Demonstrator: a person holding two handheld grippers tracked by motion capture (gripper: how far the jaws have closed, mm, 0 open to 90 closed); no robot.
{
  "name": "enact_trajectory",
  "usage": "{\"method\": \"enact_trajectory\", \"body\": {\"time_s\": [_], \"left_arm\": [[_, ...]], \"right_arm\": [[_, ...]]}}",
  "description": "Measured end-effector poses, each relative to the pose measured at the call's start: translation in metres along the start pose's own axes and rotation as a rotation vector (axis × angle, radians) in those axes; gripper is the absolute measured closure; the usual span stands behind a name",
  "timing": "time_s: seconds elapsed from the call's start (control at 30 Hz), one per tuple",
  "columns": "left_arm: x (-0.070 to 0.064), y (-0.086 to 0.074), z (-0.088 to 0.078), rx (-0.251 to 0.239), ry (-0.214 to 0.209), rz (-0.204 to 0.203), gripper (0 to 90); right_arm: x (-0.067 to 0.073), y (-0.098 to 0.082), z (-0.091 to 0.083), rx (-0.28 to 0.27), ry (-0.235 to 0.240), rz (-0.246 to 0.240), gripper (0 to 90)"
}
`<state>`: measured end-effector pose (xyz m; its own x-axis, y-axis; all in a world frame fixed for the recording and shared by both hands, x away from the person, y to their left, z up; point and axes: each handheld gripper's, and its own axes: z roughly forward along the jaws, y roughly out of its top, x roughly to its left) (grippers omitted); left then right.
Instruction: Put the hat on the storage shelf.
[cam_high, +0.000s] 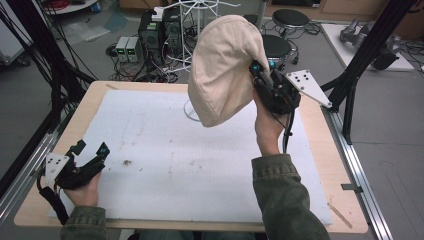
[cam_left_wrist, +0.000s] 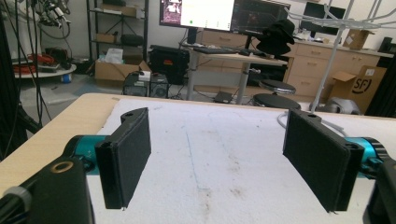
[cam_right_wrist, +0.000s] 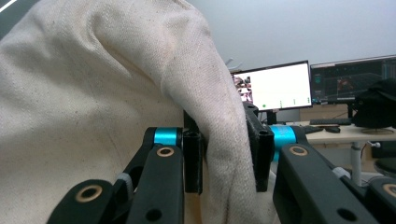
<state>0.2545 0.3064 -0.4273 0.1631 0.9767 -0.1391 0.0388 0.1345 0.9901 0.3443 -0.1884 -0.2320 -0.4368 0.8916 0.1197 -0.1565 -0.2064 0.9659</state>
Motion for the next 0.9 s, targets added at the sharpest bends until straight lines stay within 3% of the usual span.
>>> {"method": "enact_trajectory", "body": {"time_s": [0.17,0.33,0.57,0.77,0.9], "left_arm": [[0.0,0.0,0.0,-0.002,-0.001,-0.003,23.6],[0.0,0.0,0.001,-0.003,-0.002,-0.001,23.7],[0.001,0.0,0.0,-0.002,-0.002,-0.002,23.7],[0.002,0.0,0.001,0.002,-0.004,-0.009,23.7],[0.004,0.0,0.0,0.0,0.002,-0.015,23.7]], "right_arm": [[0.0,0.002,0.011,-0.006,-0.013,-0.019,73.3],[0.0,0.006,0.021,-0.017,-0.008,0.021,73.3],[0.008,0.012,0.039,-0.02,-0.085,-0.001,73.2],[0.011,0.019,0.051,-0.026,-0.062,-0.007,73.4],[0.013,0.025,0.059,-0.029,-0.076,-0.006,73.4]]}}
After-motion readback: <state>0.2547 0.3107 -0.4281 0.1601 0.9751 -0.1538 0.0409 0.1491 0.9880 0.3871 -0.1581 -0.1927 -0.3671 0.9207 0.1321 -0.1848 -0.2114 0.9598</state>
